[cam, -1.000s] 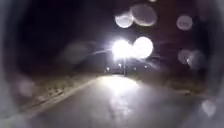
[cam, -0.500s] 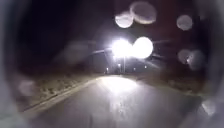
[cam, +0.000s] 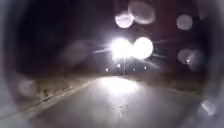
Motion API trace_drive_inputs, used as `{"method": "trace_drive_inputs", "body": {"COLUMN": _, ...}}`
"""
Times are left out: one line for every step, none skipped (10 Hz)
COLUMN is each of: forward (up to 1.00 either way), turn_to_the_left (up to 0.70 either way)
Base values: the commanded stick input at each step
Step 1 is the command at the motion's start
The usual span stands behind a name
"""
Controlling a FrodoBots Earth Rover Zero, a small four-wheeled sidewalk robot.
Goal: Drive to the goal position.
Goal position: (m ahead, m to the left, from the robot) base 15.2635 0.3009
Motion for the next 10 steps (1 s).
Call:
{"method": "trace_drive_inputs", "body": {"forward": 0.85, "turn_to_the_left": 0.02}}
{"method": "trace_drive_inputs", "body": {"forward": 0.85, "turn_to_the_left": 0.04}}
{"method": "trace_drive_inputs", "body": {"forward": 0.85, "turn_to_the_left": 0.05}}
{"method": "trace_drive_inputs", "body": {"forward": 0.85, "turn_to_the_left": 0.06}}
{"method": "trace_drive_inputs", "body": {"forward": 0.85, "turn_to_the_left": 0.05}}
{"method": "trace_drive_inputs", "body": {"forward": 0.85, "turn_to_the_left": 0.04}}
{"method": "trace_drive_inputs", "body": {"forward": 0.85, "turn_to_the_left": 0.03}}
{"method": "trace_drive_inputs", "body": {"forward": 0.85, "turn_to_the_left": 0.02}}
{"method": "trace_drive_inputs", "body": {"forward": 0.85, "turn_to_the_left": 0.02}}
{"method": "trace_drive_inputs", "body": {"forward": 0.85, "turn_to_the_left": 0.02}}
